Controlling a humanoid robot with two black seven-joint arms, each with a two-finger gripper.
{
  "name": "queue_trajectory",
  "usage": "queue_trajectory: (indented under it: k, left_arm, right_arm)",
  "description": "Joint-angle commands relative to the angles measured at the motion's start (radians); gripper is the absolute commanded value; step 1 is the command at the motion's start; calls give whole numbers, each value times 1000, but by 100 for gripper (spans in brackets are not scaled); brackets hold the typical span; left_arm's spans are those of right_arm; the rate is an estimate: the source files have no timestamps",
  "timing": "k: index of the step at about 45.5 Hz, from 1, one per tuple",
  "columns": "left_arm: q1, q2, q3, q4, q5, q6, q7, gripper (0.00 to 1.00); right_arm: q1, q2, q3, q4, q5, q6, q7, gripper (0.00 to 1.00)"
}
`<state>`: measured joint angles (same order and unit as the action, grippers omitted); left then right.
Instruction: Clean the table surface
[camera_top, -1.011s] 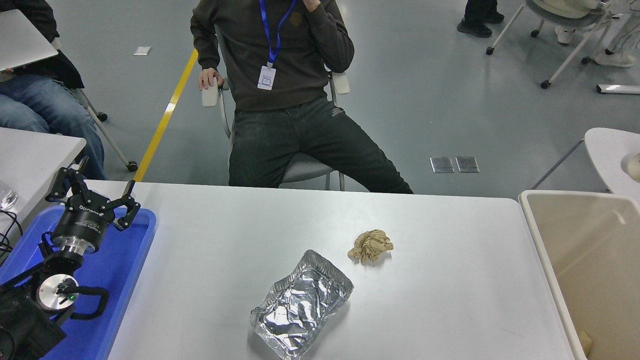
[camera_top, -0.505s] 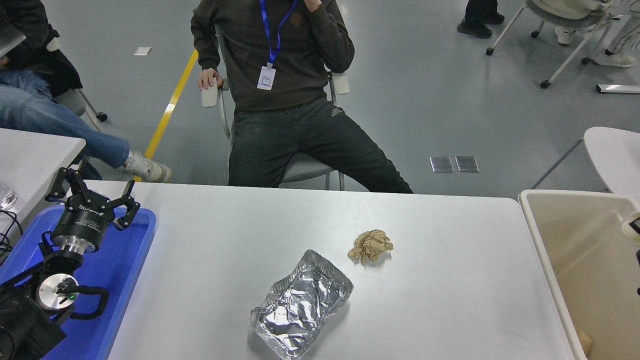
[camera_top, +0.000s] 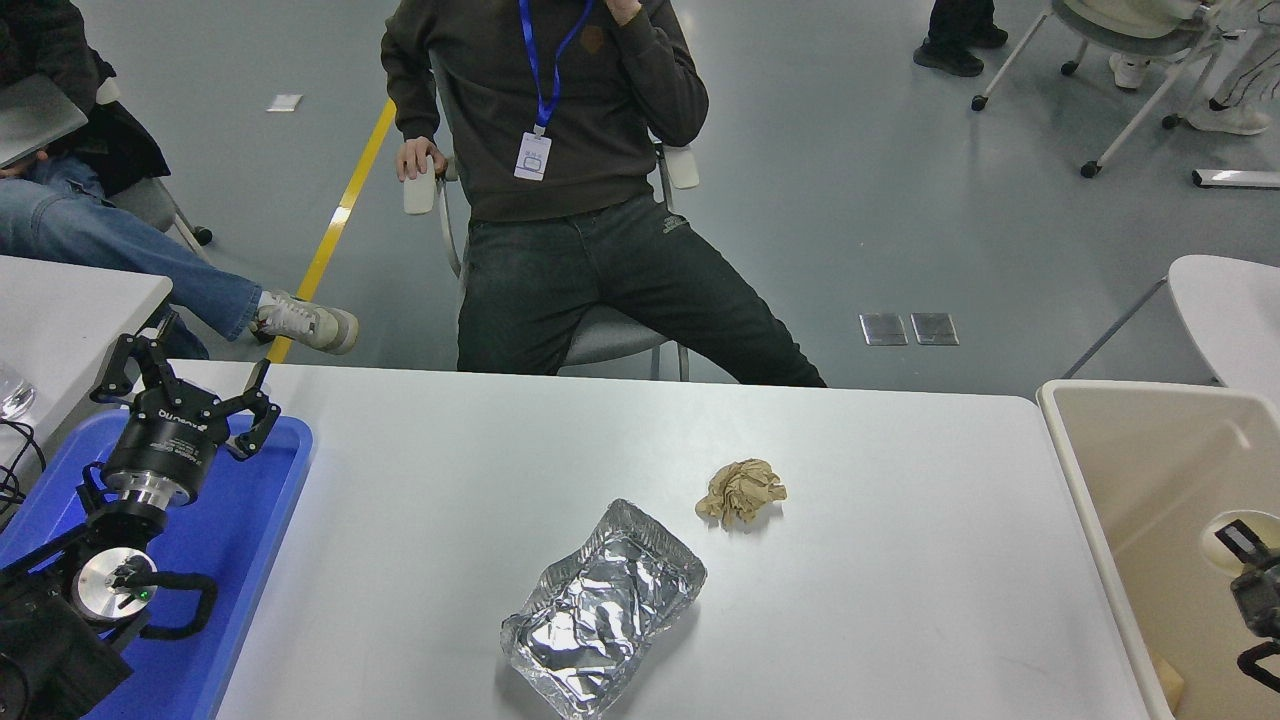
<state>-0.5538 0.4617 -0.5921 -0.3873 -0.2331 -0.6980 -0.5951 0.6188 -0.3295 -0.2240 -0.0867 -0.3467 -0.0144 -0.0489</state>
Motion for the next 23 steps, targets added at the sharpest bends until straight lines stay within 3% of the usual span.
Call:
queue_trajectory:
  k: [1,23]
  left_arm:
    - [0,0,0,1,0,0,0,100]
    - [0,0,0,1,0,0,0,100]
  right_arm:
    - [-17,14,-11,7,-5,1,0,0]
    - [-25,26,-3,4,-8,1,1,0]
